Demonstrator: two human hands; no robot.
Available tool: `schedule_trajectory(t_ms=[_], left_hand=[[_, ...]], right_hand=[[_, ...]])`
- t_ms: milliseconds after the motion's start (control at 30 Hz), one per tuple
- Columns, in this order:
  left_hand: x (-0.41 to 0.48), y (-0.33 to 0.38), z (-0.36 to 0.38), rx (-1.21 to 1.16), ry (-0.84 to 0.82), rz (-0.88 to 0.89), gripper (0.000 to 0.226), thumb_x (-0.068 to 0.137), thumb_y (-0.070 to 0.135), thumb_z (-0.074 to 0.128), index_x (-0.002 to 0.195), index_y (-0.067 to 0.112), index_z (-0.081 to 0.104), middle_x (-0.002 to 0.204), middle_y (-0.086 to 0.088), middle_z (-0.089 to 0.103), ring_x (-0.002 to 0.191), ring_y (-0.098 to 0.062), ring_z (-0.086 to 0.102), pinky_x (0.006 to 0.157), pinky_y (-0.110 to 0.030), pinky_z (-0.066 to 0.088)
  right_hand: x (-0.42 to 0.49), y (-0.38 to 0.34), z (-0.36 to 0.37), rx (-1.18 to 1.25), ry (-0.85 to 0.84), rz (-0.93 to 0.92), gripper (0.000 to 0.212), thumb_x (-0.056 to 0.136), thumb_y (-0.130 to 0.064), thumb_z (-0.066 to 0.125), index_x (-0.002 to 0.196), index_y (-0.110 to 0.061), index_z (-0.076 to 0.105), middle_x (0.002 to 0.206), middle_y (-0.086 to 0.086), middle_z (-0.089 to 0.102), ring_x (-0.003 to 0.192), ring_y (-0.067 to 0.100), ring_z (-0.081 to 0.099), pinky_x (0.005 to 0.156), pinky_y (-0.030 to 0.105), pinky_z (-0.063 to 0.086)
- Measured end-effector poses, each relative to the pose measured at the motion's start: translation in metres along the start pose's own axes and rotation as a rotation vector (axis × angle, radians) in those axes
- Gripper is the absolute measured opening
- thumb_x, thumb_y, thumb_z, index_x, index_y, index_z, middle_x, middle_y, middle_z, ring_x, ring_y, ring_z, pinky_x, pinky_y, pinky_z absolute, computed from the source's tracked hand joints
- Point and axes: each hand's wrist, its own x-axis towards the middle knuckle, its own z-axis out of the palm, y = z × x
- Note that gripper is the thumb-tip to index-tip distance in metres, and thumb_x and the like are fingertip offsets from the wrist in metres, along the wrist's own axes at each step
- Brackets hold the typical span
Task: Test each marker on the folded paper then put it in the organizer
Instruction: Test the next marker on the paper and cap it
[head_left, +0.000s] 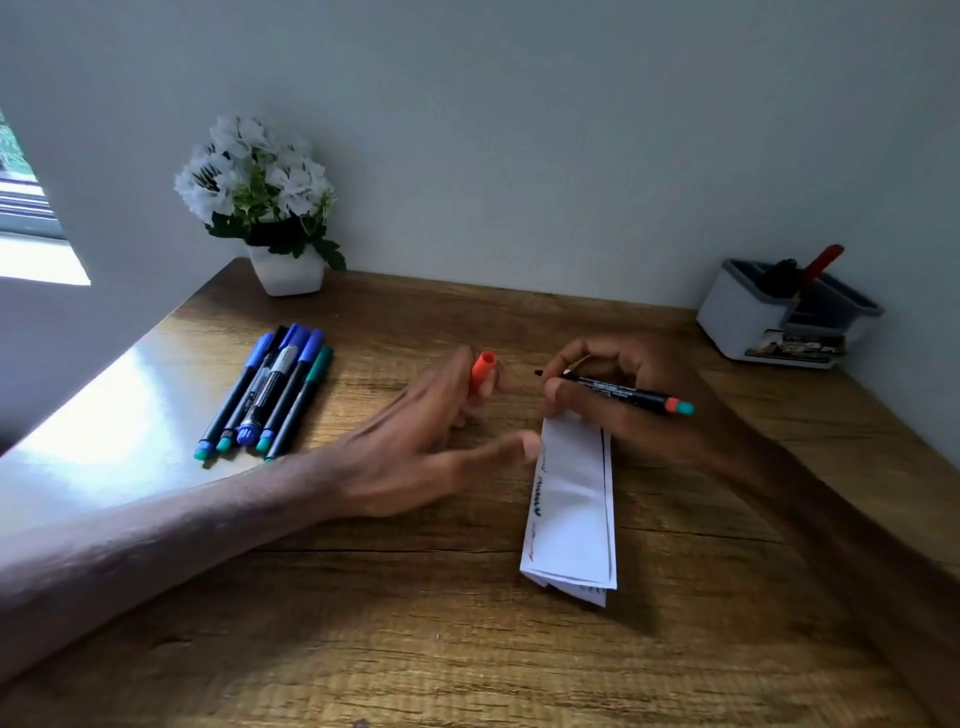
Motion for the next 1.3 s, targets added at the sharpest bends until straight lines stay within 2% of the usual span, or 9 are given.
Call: schedule_trajectory(t_ms=[67,167,300,433,667,933,1067,1167,1300], left_hand=[[-0.002,0.003,0.0,0.02,-0.093,0.002,0.07,0.081,0.074,0.063,0.13,0.03,0.038,0.122,0.023,0.045,0.111,0.01,0.046,0.091,-0.014,0.044],[-0.003,0.01,-0.002,0.015,-0.168,0.0,0.073,0.076,0.067,0.071,0.128,0.038,0.028,0.122,0.034,0.035,0.114,0.027,0.033,0.087,0.004,0.035],[-0.002,0.011,-0.003,0.052,-0.188,-0.005,0.084,0.069,0.063,0.082,0.121,0.037,0.021,0.123,0.026,0.039,0.114,0.016,0.04,0.092,0.0,0.04],[-0.001,0.01,-0.003,0.007,-0.193,0.012,0.097,0.066,0.059,0.088,0.136,0.029,0.029,0.132,0.024,0.043,0.122,0.009,0.045,0.099,-0.009,0.045],[-0.003,0.01,0.0,0.055,-0.176,0.021,0.096,0.063,0.066,0.086,0.137,0.035,0.032,0.127,0.023,0.037,0.122,0.012,0.039,0.089,0.001,0.039],[-0.003,0.013,0.007,0.136,-0.13,0.005,0.091,0.058,0.076,0.082,0.124,0.04,0.031,0.121,0.021,0.036,0.116,0.0,0.039,0.096,-0.015,0.04],[-0.004,0.014,0.008,0.141,-0.118,0.021,0.084,0.059,0.076,0.081,0.112,0.043,0.025,0.117,0.026,0.035,0.106,0.008,0.036,0.089,-0.007,0.032],[-0.004,0.014,0.008,0.14,-0.111,0.02,0.083,0.058,0.076,0.082,0.106,0.043,0.023,0.116,0.028,0.036,0.115,0.017,0.033,0.084,-0.005,0.033],[-0.002,0.014,0.008,0.124,-0.121,0.004,0.083,0.059,0.075,0.082,0.107,0.038,0.026,0.114,0.029,0.035,0.111,0.011,0.037,0.083,-0.004,0.033]], right_hand=[[-0.001,-0.003,0.001,-0.052,0.005,-0.006,0.008,0.093,-0.023,0.071,0.101,-0.02,0.071,0.09,-0.011,0.079,0.083,0.002,0.076,0.076,0.03,0.062],[-0.005,-0.01,0.005,-0.051,0.03,-0.004,0.007,0.095,-0.022,0.07,0.102,-0.021,0.071,0.09,-0.01,0.078,0.083,0.003,0.075,0.074,0.034,0.062],[-0.016,-0.016,0.015,0.003,0.091,0.004,0.011,0.096,-0.019,0.067,0.107,-0.022,0.068,0.091,-0.011,0.078,0.085,0.002,0.075,0.073,0.032,0.063],[-0.017,-0.016,0.02,0.283,0.143,0.148,0.018,0.097,-0.012,0.063,0.113,-0.019,0.06,0.093,-0.003,0.081,0.088,0.013,0.078,0.077,0.041,0.064],[-0.025,-0.019,0.01,0.53,0.158,0.176,0.021,0.09,-0.014,0.062,0.103,0.001,0.069,0.087,0.018,0.078,0.079,0.035,0.078,0.069,0.043,0.065],[-0.035,-0.02,0.016,0.397,-0.036,0.192,0.019,0.082,-0.005,0.075,0.101,-0.008,0.078,0.088,0.009,0.08,0.077,0.027,0.078,0.066,0.033,0.065],[-0.027,-0.015,0.018,0.246,0.042,0.102,0.006,0.082,-0.001,0.075,0.085,-0.007,0.076,0.08,0.0,0.077,0.056,0.024,0.073,0.052,0.034,0.062],[-0.019,-0.011,0.026,0.197,0.06,0.06,0.006,0.083,0.001,0.074,0.081,-0.004,0.074,0.078,-0.001,0.076,0.046,0.016,0.068,0.042,0.028,0.056],[-0.014,-0.006,0.03,0.151,0.077,0.03,0.008,0.084,-0.001,0.073,0.08,-0.008,0.073,0.077,-0.004,0.075,0.044,0.014,0.066,0.039,0.024,0.053]])
